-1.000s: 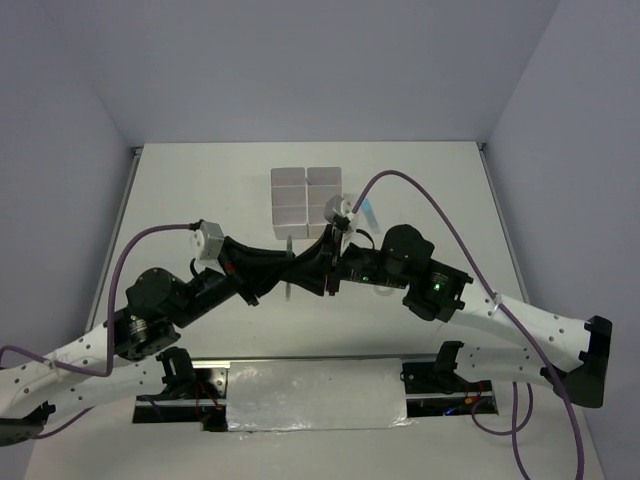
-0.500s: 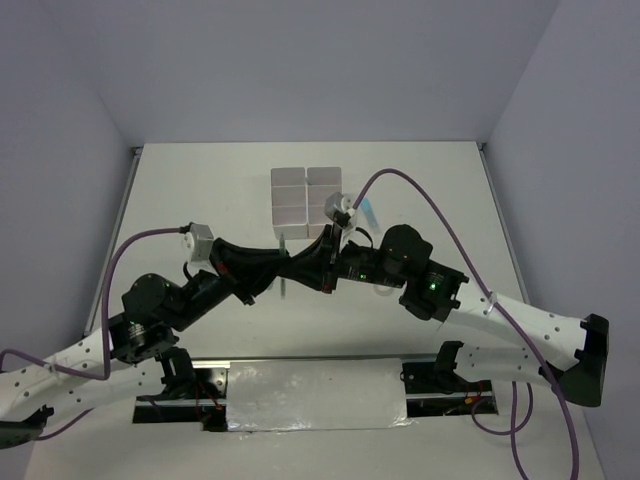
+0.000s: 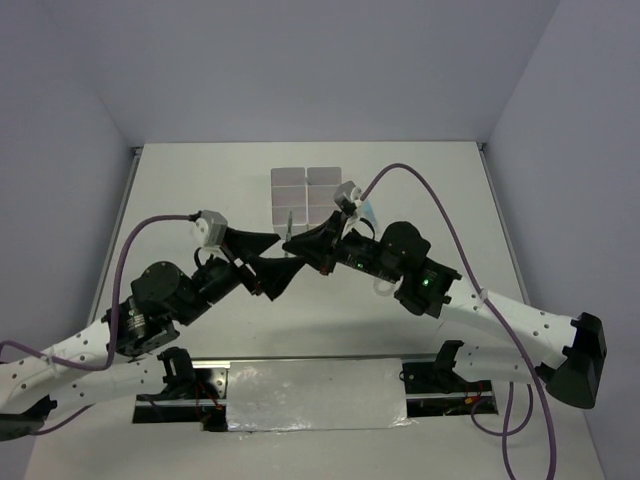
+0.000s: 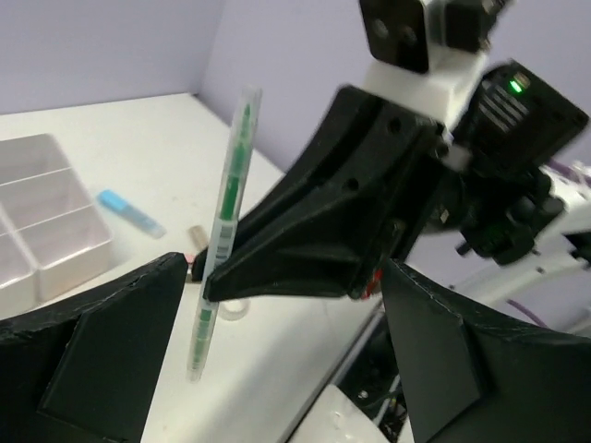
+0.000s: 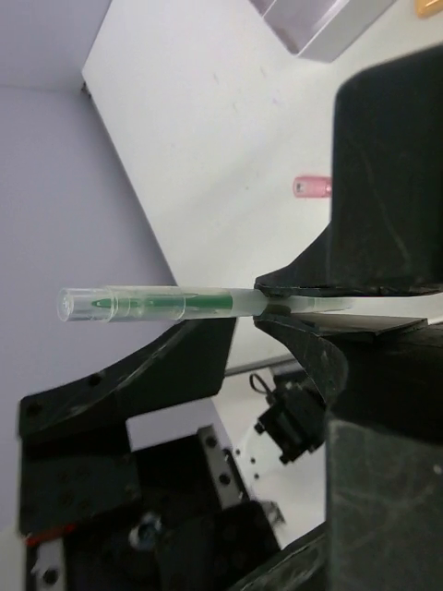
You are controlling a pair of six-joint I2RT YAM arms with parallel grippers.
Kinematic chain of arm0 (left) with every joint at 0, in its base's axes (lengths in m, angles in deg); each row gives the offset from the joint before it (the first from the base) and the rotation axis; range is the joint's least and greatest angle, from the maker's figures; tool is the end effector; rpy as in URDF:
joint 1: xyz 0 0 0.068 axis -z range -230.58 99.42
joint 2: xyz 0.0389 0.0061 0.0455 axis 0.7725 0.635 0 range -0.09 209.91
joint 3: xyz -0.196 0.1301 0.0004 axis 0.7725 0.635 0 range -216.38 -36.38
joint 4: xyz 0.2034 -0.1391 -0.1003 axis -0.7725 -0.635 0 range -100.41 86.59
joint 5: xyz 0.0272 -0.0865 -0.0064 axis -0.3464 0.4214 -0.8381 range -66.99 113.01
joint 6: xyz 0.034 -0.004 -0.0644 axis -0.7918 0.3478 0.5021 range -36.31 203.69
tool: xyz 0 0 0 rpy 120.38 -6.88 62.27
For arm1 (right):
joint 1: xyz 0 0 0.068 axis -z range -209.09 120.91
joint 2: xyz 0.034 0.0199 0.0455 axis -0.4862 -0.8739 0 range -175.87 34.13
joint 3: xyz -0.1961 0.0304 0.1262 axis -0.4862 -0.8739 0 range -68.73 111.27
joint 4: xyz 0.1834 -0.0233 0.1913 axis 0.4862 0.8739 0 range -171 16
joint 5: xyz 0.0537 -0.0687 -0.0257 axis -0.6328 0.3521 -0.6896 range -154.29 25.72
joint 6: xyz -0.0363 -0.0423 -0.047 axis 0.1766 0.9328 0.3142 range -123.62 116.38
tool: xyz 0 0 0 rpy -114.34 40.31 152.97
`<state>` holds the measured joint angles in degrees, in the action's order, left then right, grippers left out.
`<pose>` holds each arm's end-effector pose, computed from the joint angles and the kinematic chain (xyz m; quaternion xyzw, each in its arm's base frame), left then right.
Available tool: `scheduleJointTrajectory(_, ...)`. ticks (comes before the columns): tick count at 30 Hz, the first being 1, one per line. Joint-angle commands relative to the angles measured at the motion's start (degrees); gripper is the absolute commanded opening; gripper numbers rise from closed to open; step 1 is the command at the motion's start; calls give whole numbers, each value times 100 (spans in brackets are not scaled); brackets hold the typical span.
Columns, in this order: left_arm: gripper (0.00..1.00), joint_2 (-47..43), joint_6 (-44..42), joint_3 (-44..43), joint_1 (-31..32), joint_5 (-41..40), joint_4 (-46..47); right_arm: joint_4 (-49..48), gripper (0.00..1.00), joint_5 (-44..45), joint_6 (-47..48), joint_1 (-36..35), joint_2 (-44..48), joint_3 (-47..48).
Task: Sort the stationery into containers
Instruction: Place the pen in the storage box.
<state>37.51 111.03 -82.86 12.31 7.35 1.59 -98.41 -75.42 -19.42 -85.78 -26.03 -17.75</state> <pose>0.1093 -0.1776 0.3804 0.0843 0.6143 -0.4934 0.6100 0.1530 0.2543 0.3470 -0.2963 0.5848 0.4961 0.5693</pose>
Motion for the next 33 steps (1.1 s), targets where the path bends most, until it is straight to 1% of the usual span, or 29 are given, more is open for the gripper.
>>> scheduleJointTrajectory(1, 99, 124, -9, -667, 30, -805, -323, -500, 0, 444, 269, 105, -136, -141)
scheduleJointTrajectory(2, 99, 185, 131, -765, 30, -1103, -428, -492, 0, 559, 330, 140, -171, -158)
scheduleJointTrajectory(3, 99, 212, 254, -1001, 30, -1880, -821, -483, 0, 725, 366, 201, -215, -185)
scheduleJointTrajectory(4, 99, 264, 612, -1247, 30, -2828, -1068, -483, 0, 1040, 418, 376, -328, -211)
scheduleJointTrajectory(5, 99, 291, 868, -1250, 30, -2837, -1410, -483, 0, 1226, 463, 473, -399, -220)
scheduleJointTrajectory(6, 99, 326, 1192, -1493, 30, -3847, -1805, -474, 0, 1498, 506, 561, -478, -203)
scheduleJointTrajectory(7, 99, 405, 1848, -1609, 30, -4274, -2723, -500, 0, 1909, 681, 727, -662, -150)
scheduleJointTrajectory(8, 99, 432, 2055, -1740, 30, -4766, -3115, -666, 0, 2166, 796, 816, -768, -132)
scheduleJointTrajectory(9, 99, 449, 2187, -1759, 30, -4849, -3397, -772, 0, 2429, 901, 887, -882, -80)
scheduleJointTrajectory(10, 99, 458, 2267, -1751, 30, -4885, -3748, -903, 0, 2641, 1181, 1044, -1170, 34)
scheduleJointTrajectory(11, 99, 450, 2276, -1733, 30, -4859, -3856, -1009, 0, 2939, 1340, 1106, -1339, 113)
scheduleJointTrajectory(12, 99, 423, 2250, -1646, 30, -4780, -4005, -1349, 0, 3011, 1516, 1211, -1662, 209)
scheduleJointTrajectory(13, 99, 388, 2189, -1584, 30, -4710, -4032, -1483, 0, 2986, 1526, 1421, -1805, 254)
scheduleJointTrajectory(14, 99, 353, 2102, -1453, 30, -4614, -4050, -1937, 0, 2890, 1692, 1502, -1945, 263)
scheduleJointTrajectory(15, 99, 266, 1918, -1382, 30, -4413, -4068, -2133, 0, 2819, 1772, 1590, -2190, 289)
scheduleJointTrajectory(17, 99, 160, 1636, -1146, 30, -4183, -3963, -2467, 0, 2714, 1877, 1739, -2455, 412)
scheduleJointTrajectory(20, 99, 37, 1538, -987, 30, -3831, -4050, -2811, 0, 2739, 2246, 1827, -3061, 754)
scheduleJointTrajectory(23, 99, -25, 1608, -890, 30, -3620, -4216, -2890, 0, 2819, 2431, 1950, -3755, 1298)
scheduleJointTrajectory(25, 99, -78, 1696, -845, 30, -3541, -4322, -2987, 0, 2740, 2432, 2038, -3959, 1423)
scheduleJointTrajectory(28, 99, -148, 1653, -758, 47, -3400, -4340, -2786, 0, 2538, 2212, 2214, -4319, 1800)
scheduleJointTrajectory(33, 99, -174, 1582, -810, 135, -3382, -4297, -2865, 0, 2450, 2160, 2249, -4732, 1950)
